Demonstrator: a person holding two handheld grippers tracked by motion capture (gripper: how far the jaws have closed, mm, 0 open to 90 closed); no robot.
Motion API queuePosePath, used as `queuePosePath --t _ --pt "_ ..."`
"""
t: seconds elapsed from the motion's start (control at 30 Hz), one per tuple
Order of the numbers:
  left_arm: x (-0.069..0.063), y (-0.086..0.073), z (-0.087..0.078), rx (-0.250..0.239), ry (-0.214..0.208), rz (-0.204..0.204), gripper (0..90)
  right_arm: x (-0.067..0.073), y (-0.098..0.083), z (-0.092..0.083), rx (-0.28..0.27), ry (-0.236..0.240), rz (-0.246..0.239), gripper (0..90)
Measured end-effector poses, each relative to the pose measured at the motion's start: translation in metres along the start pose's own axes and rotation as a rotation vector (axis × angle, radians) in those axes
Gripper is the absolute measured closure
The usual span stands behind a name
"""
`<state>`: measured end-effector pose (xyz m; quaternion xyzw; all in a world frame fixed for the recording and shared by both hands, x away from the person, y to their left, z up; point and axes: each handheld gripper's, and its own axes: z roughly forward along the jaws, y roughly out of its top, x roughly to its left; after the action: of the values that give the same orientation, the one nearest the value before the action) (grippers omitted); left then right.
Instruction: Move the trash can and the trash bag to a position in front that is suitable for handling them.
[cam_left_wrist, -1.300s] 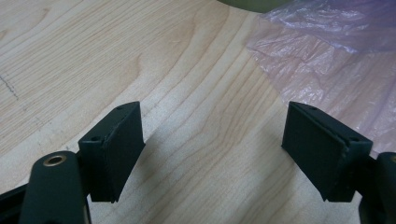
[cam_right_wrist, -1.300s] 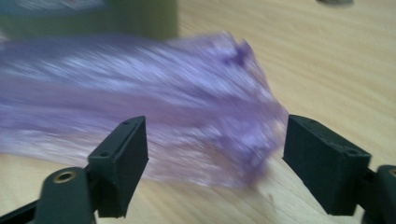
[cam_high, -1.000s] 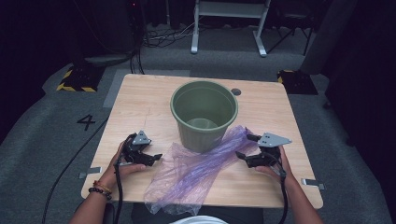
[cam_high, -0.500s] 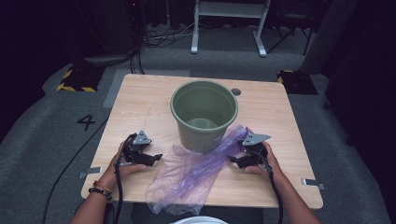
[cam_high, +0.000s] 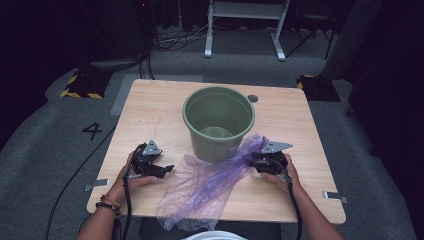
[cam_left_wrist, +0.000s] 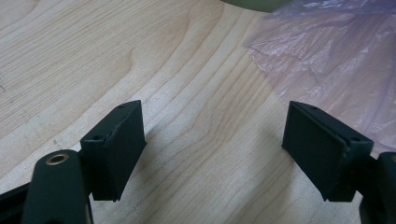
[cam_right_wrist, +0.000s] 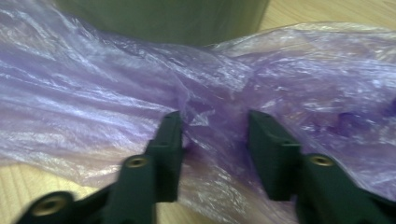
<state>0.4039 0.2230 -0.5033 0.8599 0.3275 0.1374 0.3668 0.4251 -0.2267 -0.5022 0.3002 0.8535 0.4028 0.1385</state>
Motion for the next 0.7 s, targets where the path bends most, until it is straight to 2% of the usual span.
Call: queuePosePath --t 0.17,0.33,0.4,0.57,0.63,0.7 --pt "0.001 0.0 0.0 0.0 -0.006 0.001 20.6 -0.001 0.0 0.0 -0.003 -0.024 0.025 74.4" --pt "0.001 0.0 0.0 0.0 -0.005 0.002 20.6 -0.001 0.0 -0.001 -0.006 -0.036 0.028 83.0" --pt "0.001 0.0 0.0 0.0 -0.005 0.002 20.6 -0.002 -0.001 -0.003 -0.026 -0.041 0.037 86.5" --pt "0.001 0.0 0.0 0.0 -0.004 0.002 20.6 -0.007 -0.002 -0.01 -0.07 -0.049 0.059 88.7" --pt "0.001 0.0 0.0 0.0 -0.005 0.002 20.6 -0.006 0.001 -0.016 -0.085 -0.054 0.04 88.7" --pt "0.001 0.0 0.0 0.0 -0.005 0.002 20.6 -0.005 0.006 -0.025 -0.123 -0.056 0.015 88.7"
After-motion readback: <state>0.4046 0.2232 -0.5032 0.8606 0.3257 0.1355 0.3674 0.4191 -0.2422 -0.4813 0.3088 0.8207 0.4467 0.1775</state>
